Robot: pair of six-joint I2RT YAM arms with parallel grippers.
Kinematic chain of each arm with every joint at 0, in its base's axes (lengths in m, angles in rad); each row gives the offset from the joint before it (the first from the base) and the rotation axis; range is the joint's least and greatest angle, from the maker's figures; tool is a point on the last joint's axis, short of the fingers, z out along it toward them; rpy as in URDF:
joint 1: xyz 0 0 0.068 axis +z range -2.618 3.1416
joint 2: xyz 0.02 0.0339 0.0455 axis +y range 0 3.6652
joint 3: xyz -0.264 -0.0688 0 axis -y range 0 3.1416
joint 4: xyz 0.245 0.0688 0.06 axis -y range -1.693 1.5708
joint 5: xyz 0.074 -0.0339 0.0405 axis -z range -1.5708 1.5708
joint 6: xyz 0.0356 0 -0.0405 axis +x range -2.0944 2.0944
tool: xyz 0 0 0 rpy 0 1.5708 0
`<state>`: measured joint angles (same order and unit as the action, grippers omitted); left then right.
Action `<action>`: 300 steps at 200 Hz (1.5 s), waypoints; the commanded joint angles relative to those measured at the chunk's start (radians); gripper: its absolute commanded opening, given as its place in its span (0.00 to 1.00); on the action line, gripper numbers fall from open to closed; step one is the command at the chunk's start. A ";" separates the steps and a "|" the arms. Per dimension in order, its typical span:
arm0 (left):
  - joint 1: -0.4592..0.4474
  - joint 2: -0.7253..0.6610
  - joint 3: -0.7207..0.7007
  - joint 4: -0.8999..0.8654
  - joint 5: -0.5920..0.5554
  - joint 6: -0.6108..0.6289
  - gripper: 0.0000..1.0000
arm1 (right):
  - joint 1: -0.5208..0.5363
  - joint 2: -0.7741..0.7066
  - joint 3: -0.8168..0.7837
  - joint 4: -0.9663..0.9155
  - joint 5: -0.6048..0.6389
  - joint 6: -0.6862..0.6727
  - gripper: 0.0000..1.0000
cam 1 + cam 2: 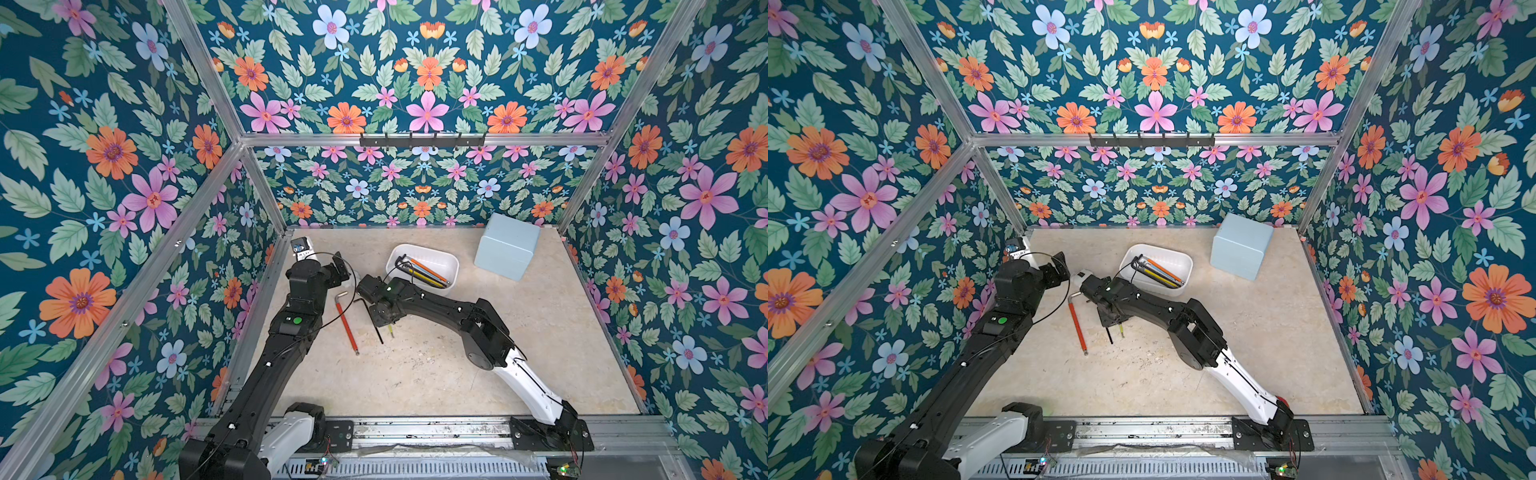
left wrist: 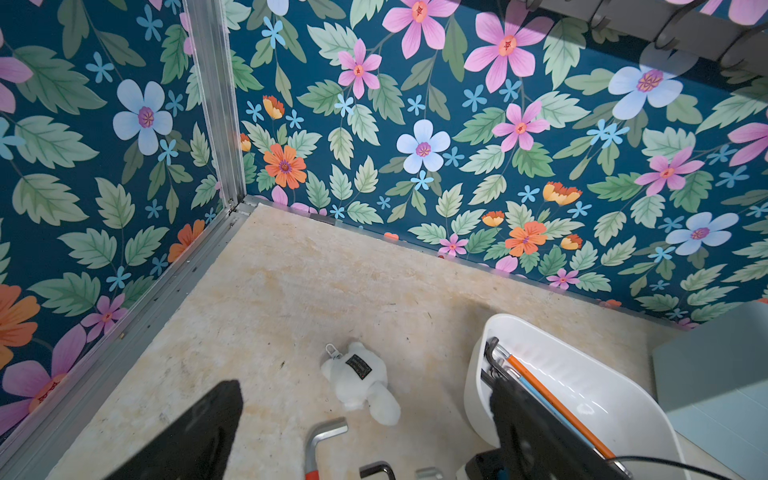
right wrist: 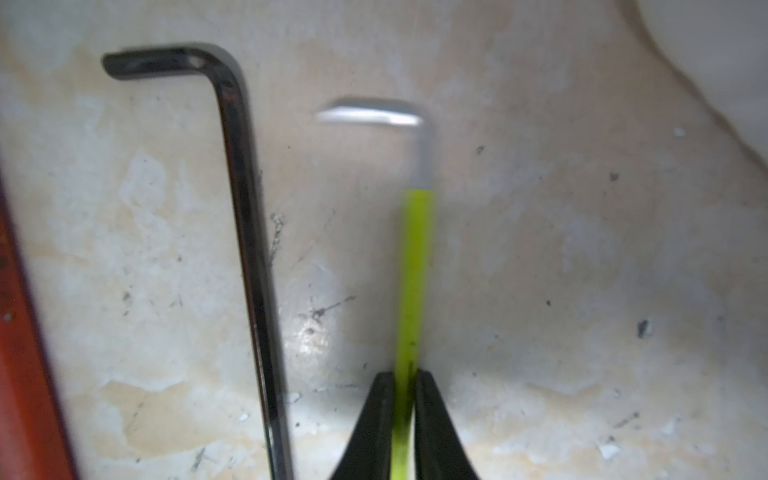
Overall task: Put the hex key on the desktop into the storage box
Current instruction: Pick up the Allen key from the center of the board, then place the Allen key in the storage box.
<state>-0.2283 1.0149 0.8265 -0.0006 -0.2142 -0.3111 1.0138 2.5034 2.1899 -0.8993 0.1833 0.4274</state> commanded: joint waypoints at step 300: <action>0.006 -0.007 0.017 0.011 -0.022 0.023 0.99 | -0.411 -0.301 -0.161 0.052 -0.225 -0.928 0.00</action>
<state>-0.2245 1.0042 0.8310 -0.0010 -0.2337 -0.3031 0.6247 2.1426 1.9671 -0.8055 -0.0143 -0.4149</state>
